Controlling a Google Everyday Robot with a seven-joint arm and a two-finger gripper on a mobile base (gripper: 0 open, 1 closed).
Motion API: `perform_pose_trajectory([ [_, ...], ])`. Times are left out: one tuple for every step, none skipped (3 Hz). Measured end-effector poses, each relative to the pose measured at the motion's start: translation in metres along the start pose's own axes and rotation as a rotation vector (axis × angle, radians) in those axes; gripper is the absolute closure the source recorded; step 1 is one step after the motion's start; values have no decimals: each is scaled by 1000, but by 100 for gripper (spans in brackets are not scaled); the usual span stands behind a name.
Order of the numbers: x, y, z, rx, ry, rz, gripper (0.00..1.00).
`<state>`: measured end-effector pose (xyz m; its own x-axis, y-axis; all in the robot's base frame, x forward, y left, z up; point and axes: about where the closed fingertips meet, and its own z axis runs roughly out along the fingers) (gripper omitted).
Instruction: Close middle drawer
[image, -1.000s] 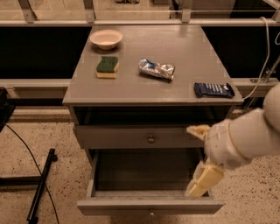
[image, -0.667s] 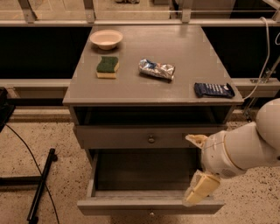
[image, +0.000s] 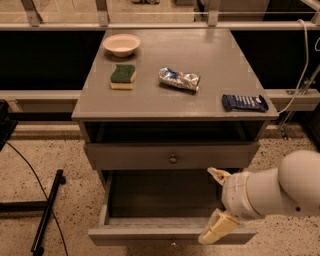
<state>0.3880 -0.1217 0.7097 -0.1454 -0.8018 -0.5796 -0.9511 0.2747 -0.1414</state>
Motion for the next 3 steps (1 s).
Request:
perform_pose_trajectory([
  [39,-12,38,94,-103,-32,0],
  [56,-24,54,149,-130,-56,0],
  [56,-24,55,148,-130,-57,0],
])
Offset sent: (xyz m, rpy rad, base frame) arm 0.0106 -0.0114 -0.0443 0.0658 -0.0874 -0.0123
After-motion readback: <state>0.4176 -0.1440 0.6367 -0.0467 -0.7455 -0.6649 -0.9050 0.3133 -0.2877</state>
